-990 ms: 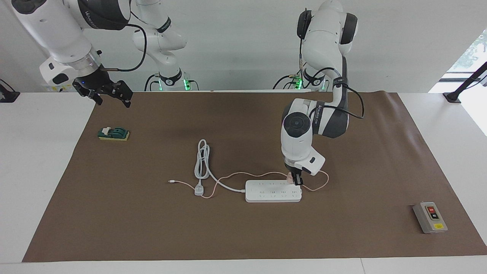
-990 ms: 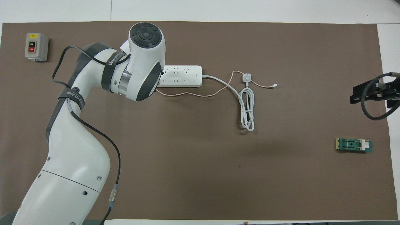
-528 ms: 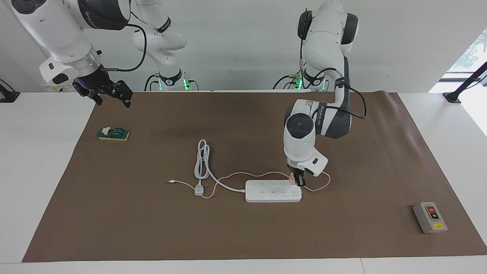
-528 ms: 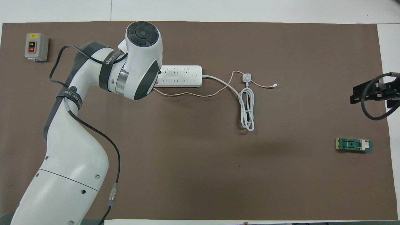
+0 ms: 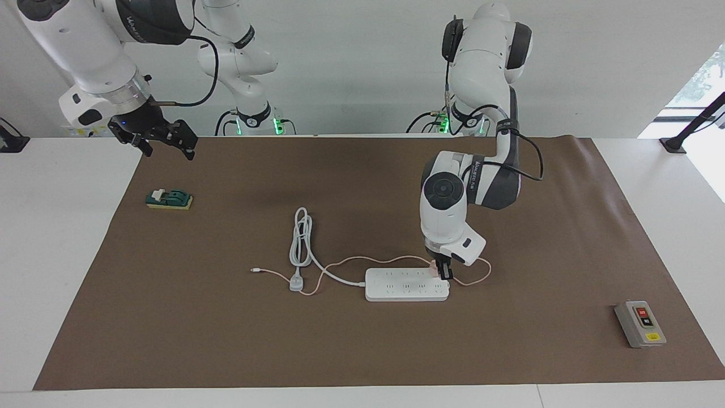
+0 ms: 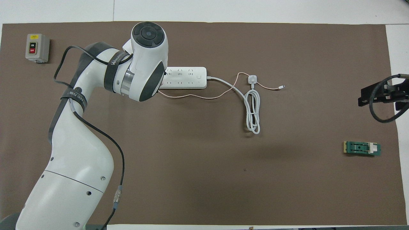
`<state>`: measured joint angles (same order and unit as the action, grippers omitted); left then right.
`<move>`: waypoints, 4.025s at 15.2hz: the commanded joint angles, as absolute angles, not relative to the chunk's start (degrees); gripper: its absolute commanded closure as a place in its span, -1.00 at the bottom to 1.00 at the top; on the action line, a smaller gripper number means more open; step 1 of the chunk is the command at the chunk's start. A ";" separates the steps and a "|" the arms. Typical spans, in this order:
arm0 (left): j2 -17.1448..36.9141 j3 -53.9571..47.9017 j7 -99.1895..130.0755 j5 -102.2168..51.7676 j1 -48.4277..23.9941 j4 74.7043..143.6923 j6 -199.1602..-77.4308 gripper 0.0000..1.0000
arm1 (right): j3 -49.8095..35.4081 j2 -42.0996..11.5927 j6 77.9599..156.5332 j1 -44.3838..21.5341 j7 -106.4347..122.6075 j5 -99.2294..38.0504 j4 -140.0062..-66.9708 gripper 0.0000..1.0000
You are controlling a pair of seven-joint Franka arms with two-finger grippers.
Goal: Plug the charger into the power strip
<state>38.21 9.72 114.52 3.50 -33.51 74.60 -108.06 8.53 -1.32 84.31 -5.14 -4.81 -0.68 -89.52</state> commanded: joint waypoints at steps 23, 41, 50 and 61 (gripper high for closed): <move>34.03 10.98 97.91 -2.90 -32.52 72.86 -102.49 -0.80 | 8.44 -0.53 83.85 -4.83 -3.43 -0.61 -90.26 -1.00; 12.75 11.34 34.12 0.44 -10.91 72.86 -90.88 -0.82 | 8.44 -0.53 83.85 -4.83 -3.43 -0.62 -90.26 -1.00; 1.24 8.80 12.50 0.35 -4.13 85.15 -93.42 -1.00 | 8.44 -0.53 83.85 -4.83 -3.43 -0.62 -90.26 -1.00; -1.76 -2.99 2.30 0.62 0.09 90.17 -88.15 -1.00 | 8.44 -0.53 83.85 -4.83 -3.43 -0.62 -90.26 -1.00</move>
